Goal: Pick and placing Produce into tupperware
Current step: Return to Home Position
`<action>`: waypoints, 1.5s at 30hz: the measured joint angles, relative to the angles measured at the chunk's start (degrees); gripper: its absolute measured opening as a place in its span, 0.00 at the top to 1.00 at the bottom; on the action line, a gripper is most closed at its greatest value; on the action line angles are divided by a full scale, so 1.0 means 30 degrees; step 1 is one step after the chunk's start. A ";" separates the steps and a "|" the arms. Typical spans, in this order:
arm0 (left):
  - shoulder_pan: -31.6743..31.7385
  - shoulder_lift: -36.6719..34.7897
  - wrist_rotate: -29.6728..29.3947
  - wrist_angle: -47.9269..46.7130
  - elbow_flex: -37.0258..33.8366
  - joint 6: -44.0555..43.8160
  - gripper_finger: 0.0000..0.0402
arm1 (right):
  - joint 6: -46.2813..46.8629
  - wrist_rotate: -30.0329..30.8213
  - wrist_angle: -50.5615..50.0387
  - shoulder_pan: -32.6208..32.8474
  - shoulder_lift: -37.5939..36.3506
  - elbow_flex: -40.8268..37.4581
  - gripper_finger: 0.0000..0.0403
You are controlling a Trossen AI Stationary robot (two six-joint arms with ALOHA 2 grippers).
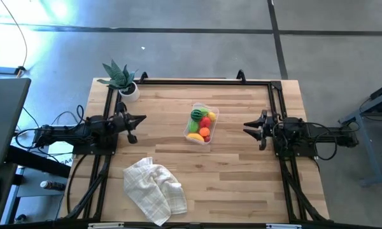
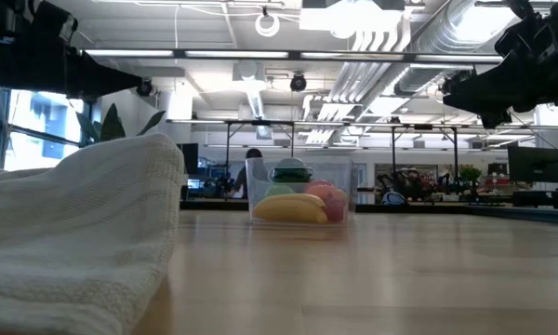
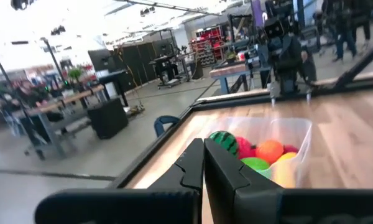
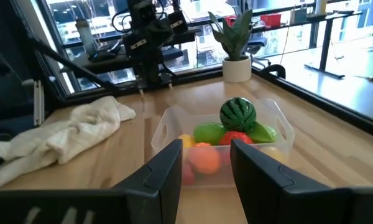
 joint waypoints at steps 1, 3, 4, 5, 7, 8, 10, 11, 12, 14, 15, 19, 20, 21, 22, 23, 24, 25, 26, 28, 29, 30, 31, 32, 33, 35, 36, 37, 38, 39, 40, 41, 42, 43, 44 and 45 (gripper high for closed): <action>-0.0003 0.0007 0.0000 0.0000 0.0000 0.0485 0.99 | -0.0188 0.0011 0.0000 0.0000 0.0000 0.0000 0.69; 0.0000 0.0000 0.0000 -0.0007 0.0005 0.1188 0.99 | -0.0621 0.0015 0.0000 0.0000 0.0000 0.0000 0.69; -0.0005 0.0000 0.0000 -0.0007 0.0003 0.1374 0.99 | -0.0879 0.0022 -0.0003 0.0000 0.0000 0.0000 0.69; -0.0005 0.0000 0.0000 -0.0007 0.0005 0.1449 0.99 | -0.1137 0.0022 -0.0007 0.0000 0.0000 0.0000 0.69; -0.0001 0.0000 0.0000 -0.0004 0.0001 0.1448 0.99 | -0.1804 0.0049 -0.0007 0.0000 0.0007 0.0000 0.69; 0.0002 0.0000 0.0000 -0.0007 0.0005 0.1448 0.99 | -0.2294 0.0141 -0.0007 0.0000 0.0007 0.0000 0.69; 0.0002 0.0000 -0.0002 -0.0007 0.0005 0.1441 0.99 | -0.3421 0.0414 0.0011 0.0000 0.0007 0.0000 0.69; 0.0002 0.0000 -0.0003 -0.0007 0.0005 0.1441 0.99 | -0.4034 0.0576 0.0017 0.0000 0.0007 0.0000 0.69; 0.0001 0.0000 -0.0002 -0.0007 0.0005 0.1442 0.99 | -0.4531 0.0763 0.0033 0.0000 0.0007 0.0000 0.69; 0.0002 0.0000 -0.0007 -0.0007 0.0005 0.1441 0.99 | -0.4919 0.1287 0.0080 0.0000 0.0007 0.0000 0.69; 0.0002 0.0006 -0.0007 -0.0007 0.0005 0.1441 0.99 | -0.4933 0.1542 0.0101 0.0000 0.0007 0.0007 0.69; 0.0002 0.0000 -0.0007 -0.0007 0.0005 0.1441 0.99 | -0.4908 0.2006 0.0122 0.0000 0.0007 0.0007 0.69; 0.0002 0.0000 -0.0007 -0.0007 0.0005 0.1441 0.99 | -0.4872 0.2018 0.0124 0.0000 0.0007 0.0007 0.69; 0.0002 0.0000 -0.0007 -0.0007 0.0005 0.1441 0.99 | -0.4791 0.2067 0.0124 0.0000 0.0007 0.0007 0.69; 0.0002 0.0000 -0.0007 -0.0007 0.0005 0.1441 0.99 | -0.4644 0.2145 0.0126 0.0000 0.0007 0.0007 0.69; 0.0002 0.0000 -0.0007 -0.0007 0.0005 0.1441 0.99 | -0.4487 0.2178 0.0131 0.0000 0.0007 0.0007 0.69; -0.0005 0.0000 -0.0007 -0.0007 0.0005 0.1441 0.99 | -0.4474 0.2178 0.0131 0.0000 0.0004 0.0007 0.69; 0.0000 0.0003 -0.0007 -0.0010 0.0005 0.1441 0.99 | -0.4468 0.2178 0.0131 0.0000 0.0007 0.0007 0.69; 0.0000 0.0000 -0.0007 -0.0010 0.0005 0.1441 0.99 | -0.4468 0.2185 0.0131 0.0000 0.0007 0.0007 0.69; -0.0002 0.0000 -0.0007 -0.0011 0.0005 0.1441 0.99 | -0.4468 0.2176 0.0131 0.0000 0.0007 0.0007 0.69; 0.0001 0.0000 -0.0007 -0.0009 0.0005 0.1441 0.99 | -0.4468 0.2178 0.0131 0.0000 0.0007 0.0007 0.69; 0.0000 0.0000 -0.0007 -0.0015 0.0005 0.1441 0.99 | -0.4468 0.2175 0.0131 0.0000 0.0007 0.0007 0.69; -0.0005 0.0007 -0.0007 -0.0015 0.0005 0.1441 0.99 | -0.4468 0.2176 0.0131 0.0000 0.0007 0.0007 0.69; -0.0005 0.0007 -0.0007 -0.0015 0.0005 0.1441 0.99 | -0.4468 0.2178 0.0131 0.0000 0.0007 0.0007 0.69; 0.0001 0.0000 -0.0007 -0.0015 0.0005 0.1441 0.99 | -0.4468 0.2178 0.0131 0.0000 0.0007 0.0007 0.69; 0.0002 0.0000 -0.0007 -0.0015 0.0005 0.1441 0.99 | -0.4464 0.2171 0.0131 0.0000 0.0007 0.0007 0.69; 0.0002 0.0000 -0.0011 -0.0011 0.0005 0.1437 0.99 | -0.4468 0.2171 0.0131 0.0000 0.0007 0.0007 0.69; -0.0005 0.0000 -0.0007 -0.0015 0.0005 0.1436 0.99 | -0.4464 0.2171 0.0131 0.0000 0.0007 0.0007 0.69; 0.0001 0.0000 -0.0009 -0.0013 0.0005 0.1439 0.99 | -0.4463 0.2171 0.0131 0.0000 0.0007 0.0007 0.69; 0.0002 0.0000 -0.0011 -0.0015 0.0005 0.1440 0.99 | -0.4463 0.2171 0.0131 0.0000 0.0007 0.0007 0.69; 0.0002 0.0000 -0.0014 -0.0015 0.0005 0.1441 0.99 | -0.4463 0.2171 0.0131 0.0000 0.0007 0.0007 0.69; 0.0002 0.0000 -0.0011 -0.0011 0.0005 0.1434 0.99 | -0.4460 0.2171 0.0131 0.0000 0.0007 0.0007 0.69; 0.0002 0.0000 -0.0014 -0.0015 0.0005 0.1433 0.99 | -0.4460 0.2171 0.0131 0.0000 0.0007 0.0007 0.69; 0.0001 0.0000 -0.0015 -0.0008 0.0005 0.1433 0.99 | -0.4461 0.2165 0.0131 0.0000 0.0007 0.0007 0.69; -0.0001 0.0003 -0.0015 -0.0015 0.0005 0.1433 0.99 | -0.4460 0.2164 0.0131 0.0000 0.0007 0.0007 0.69; 0.0000 0.0000 -0.0015 -0.0012 0.0005 0.1433 0.99 | -0.4467 0.2164 0.0131 0.0000 0.0007 0.0007 0.69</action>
